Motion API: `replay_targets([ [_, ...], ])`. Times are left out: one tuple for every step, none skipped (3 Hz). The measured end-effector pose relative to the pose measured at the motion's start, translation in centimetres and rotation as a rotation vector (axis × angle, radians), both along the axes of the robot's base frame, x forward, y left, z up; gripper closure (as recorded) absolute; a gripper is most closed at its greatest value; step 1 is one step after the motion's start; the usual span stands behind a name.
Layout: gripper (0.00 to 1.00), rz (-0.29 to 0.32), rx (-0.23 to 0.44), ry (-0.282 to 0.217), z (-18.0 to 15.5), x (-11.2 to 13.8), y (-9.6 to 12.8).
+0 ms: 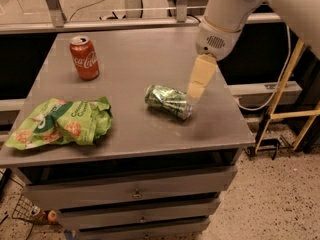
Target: Place green can upright
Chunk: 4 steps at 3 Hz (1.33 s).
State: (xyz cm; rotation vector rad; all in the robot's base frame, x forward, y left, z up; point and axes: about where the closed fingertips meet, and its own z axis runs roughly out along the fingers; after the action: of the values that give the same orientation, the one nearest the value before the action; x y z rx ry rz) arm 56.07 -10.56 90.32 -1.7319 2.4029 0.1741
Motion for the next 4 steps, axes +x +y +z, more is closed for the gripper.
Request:
replay_targets([
  [0.0, -0.03, -0.071, 0.04, -2.0, 0.8, 2.0],
  [0.0, -0.027, -0.139, 0.06, -3.6, 0.9, 4.1],
  [0.0, -0.016, -0.202, 0.057, -4.6, 0.6, 6.0],
  [0.03, 0.007, -0.257, 0.051, -5.5, 0.1, 8.0],
])
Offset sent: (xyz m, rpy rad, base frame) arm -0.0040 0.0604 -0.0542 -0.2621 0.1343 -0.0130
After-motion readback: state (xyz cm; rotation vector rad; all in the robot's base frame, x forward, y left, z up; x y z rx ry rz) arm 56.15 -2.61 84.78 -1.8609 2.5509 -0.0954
